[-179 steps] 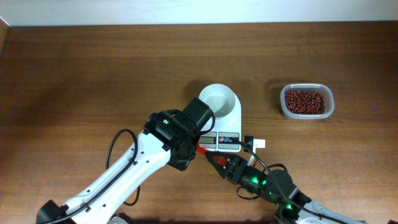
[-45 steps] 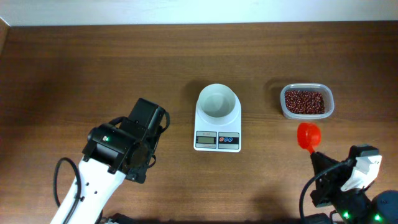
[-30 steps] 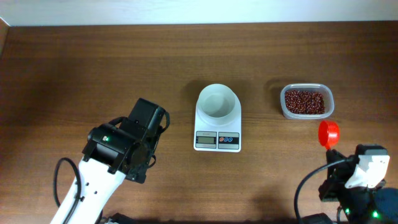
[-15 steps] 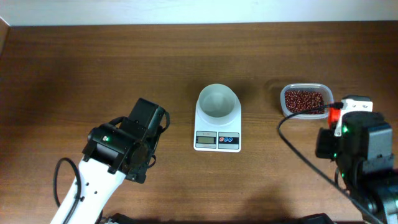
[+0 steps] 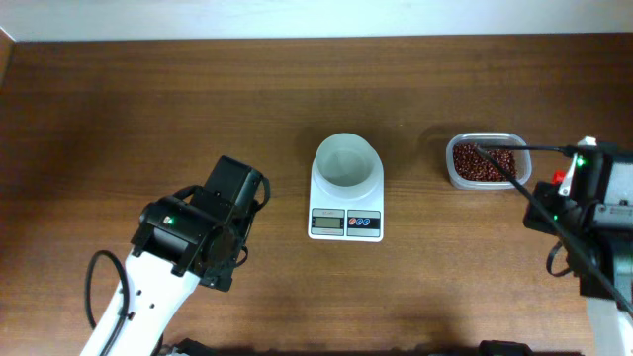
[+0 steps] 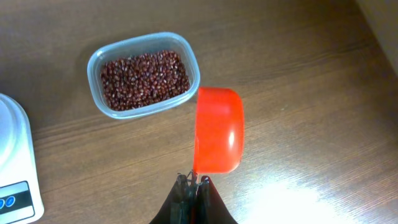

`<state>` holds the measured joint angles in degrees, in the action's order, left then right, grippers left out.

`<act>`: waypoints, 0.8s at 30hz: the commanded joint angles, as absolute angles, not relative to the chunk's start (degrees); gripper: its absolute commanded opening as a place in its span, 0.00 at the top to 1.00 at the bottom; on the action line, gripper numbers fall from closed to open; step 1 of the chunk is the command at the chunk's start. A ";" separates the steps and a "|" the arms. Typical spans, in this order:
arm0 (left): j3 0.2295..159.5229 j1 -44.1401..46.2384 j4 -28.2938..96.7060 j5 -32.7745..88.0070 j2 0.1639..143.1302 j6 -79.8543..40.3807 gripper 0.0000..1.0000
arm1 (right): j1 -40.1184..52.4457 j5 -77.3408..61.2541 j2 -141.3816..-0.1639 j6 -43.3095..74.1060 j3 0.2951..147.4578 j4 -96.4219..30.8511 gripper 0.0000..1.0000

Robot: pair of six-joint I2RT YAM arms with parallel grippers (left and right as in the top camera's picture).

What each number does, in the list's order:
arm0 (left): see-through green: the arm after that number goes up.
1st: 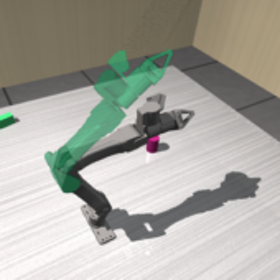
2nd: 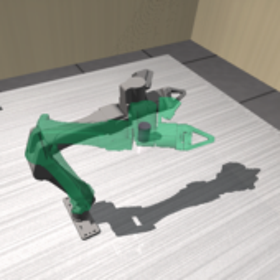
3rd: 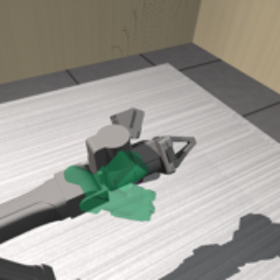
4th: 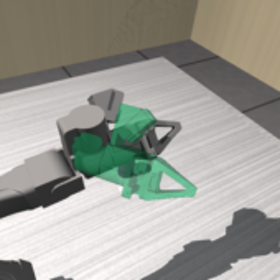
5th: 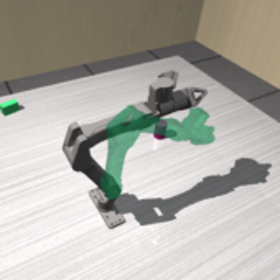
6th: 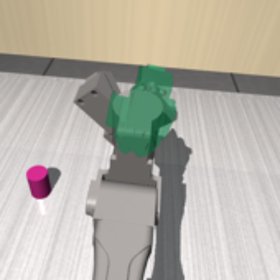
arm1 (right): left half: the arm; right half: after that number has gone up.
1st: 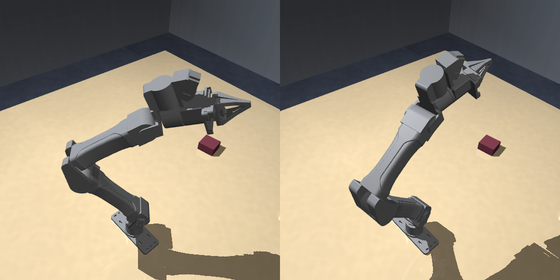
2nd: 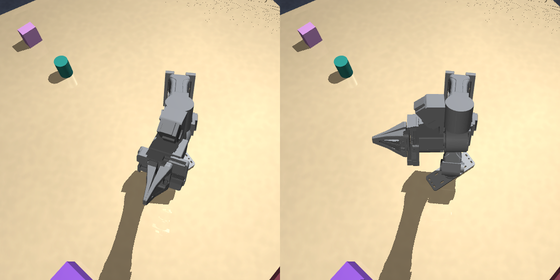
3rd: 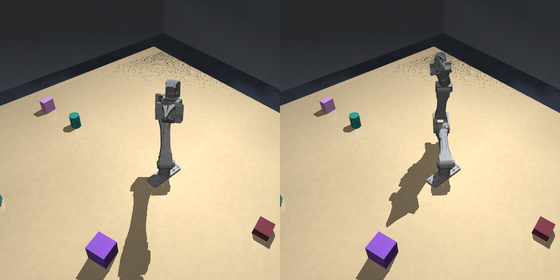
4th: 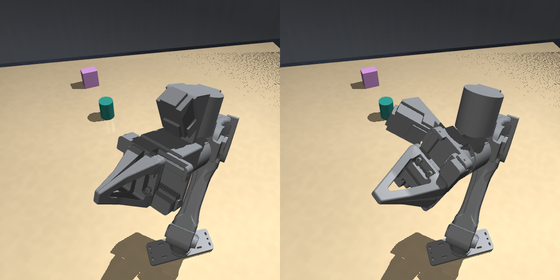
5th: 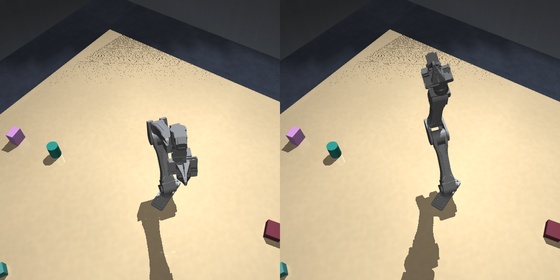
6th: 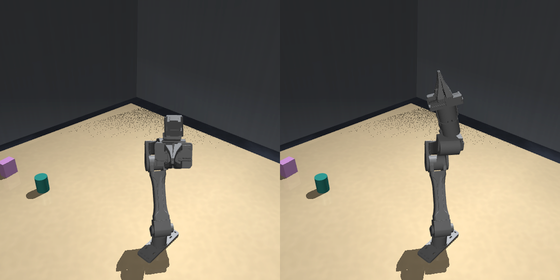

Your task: Scoop and weigh 50g on scale

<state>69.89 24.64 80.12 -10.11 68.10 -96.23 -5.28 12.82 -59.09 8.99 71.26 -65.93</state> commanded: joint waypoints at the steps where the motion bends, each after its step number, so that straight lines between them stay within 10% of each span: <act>1: 70.43 24.34 80.23 -10.76 67.85 -96.14 0.01 | -5.69 10.13 -61.45 9.30 72.55 -65.84 0.96; 24: 70.43 24.32 80.25 -12.12 67.85 -96.14 0.01 | -5.69 0.58 -78.89 4.86 72.55 -51.13 0.96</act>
